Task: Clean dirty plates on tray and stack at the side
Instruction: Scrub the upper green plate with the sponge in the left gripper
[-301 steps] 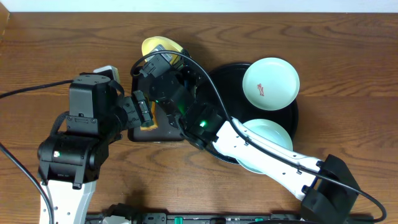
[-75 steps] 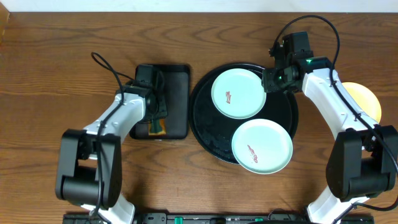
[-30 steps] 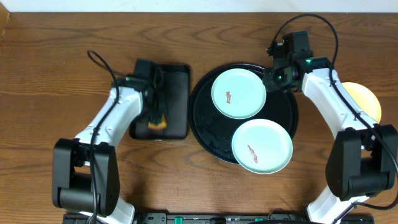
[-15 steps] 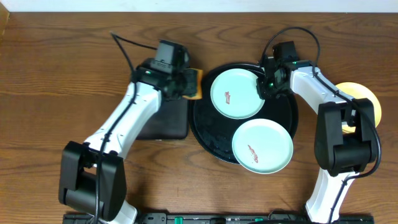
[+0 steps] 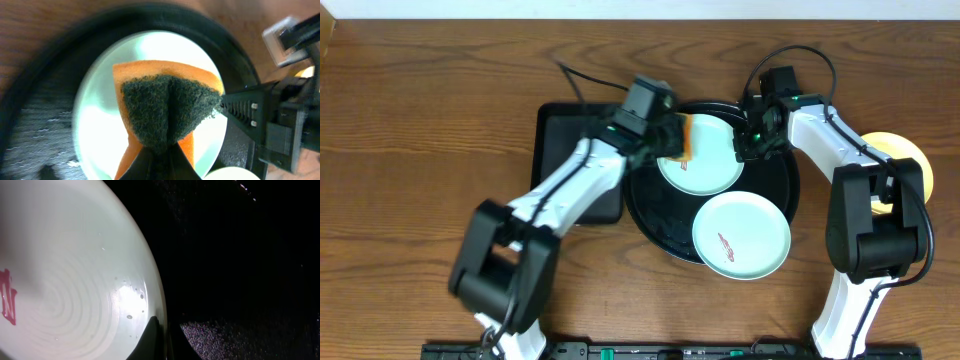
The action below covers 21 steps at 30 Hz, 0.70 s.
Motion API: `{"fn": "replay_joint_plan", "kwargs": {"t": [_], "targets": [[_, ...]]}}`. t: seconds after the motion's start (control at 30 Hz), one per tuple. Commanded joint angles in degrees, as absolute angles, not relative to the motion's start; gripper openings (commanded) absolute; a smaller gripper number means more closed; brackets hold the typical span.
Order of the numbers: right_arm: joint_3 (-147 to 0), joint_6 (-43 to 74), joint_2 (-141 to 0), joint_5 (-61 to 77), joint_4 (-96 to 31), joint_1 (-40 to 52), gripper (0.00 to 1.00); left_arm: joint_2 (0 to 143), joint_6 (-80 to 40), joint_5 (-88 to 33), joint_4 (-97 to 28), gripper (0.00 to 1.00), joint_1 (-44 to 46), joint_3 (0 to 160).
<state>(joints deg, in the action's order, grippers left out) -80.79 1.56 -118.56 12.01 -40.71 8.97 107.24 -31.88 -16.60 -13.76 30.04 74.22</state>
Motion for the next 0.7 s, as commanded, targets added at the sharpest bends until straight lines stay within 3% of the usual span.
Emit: {"fn": "replay_joint_plan", "kwargs": {"t": [0.0,0.37,0.67], "targets": [[-79.81,1.67,-119.79,10.57,-42.06,9.87,0.01,111.33,-37.3,-17.21,-9.78,0.08,33.23,74.94],[-79.81,1.65,-119.79,10.59,-42.76,9.87,0.01,121.89,-40.91,-15.22,-4.23,0.08,33.67,74.94],[-79.81,1.65,-119.79,10.57,-43.11,9.85,0.01,122.08,-28.27,9.8,-19.64,0.07,30.37,76.77]]}}
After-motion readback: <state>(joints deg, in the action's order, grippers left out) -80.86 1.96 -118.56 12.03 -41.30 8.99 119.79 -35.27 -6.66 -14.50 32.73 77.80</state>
